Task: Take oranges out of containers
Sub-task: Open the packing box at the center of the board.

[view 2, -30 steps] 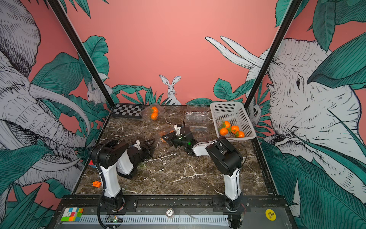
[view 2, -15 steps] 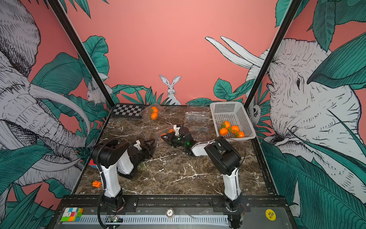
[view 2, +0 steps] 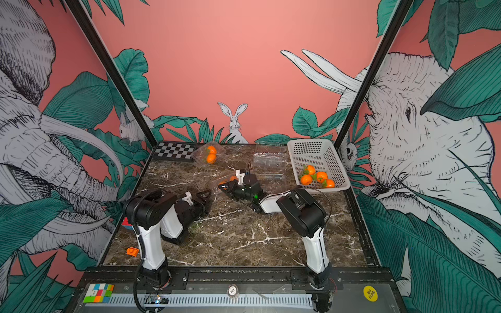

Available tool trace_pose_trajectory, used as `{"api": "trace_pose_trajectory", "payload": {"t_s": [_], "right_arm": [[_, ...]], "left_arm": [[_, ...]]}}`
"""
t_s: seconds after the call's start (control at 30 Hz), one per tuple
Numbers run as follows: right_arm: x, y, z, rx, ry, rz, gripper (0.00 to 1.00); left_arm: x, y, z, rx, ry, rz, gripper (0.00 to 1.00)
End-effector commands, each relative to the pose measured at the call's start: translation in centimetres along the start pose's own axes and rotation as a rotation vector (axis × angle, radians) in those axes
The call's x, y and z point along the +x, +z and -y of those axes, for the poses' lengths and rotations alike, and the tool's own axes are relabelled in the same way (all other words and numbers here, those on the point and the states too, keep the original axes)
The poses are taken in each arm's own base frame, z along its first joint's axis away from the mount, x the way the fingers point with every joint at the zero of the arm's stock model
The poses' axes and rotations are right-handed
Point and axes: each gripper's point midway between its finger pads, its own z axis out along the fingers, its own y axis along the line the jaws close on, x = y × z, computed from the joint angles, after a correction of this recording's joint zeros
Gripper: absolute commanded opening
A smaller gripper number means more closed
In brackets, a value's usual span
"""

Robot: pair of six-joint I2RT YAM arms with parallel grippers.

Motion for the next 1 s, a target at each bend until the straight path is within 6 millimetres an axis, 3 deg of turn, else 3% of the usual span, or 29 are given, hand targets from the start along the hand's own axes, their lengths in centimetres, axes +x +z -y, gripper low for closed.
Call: {"api": "trace_pose_trajectory", "payload": {"t_s": [0.0, 0.6, 0.97], "right_arm": [[2.5, 1.3, -1.0, -0.044, -0.004, -0.078, 0.16], [3.5, 3.2, -2.5, -0.155, 0.105, -0.065, 0.16], [2.8, 3.0, -2.3, -0.184, 0.170, -0.009, 0.16]], "left_arm": [[1.2, -1.3, -7.1, -0.259, -0.025, -0.034, 0.75], [1.5, -1.6, -7.8, -0.279, -0.020, -0.040, 0.74], [1.6, -2.0, -8.4, -0.297, -0.013, -0.042, 0.74]]}}
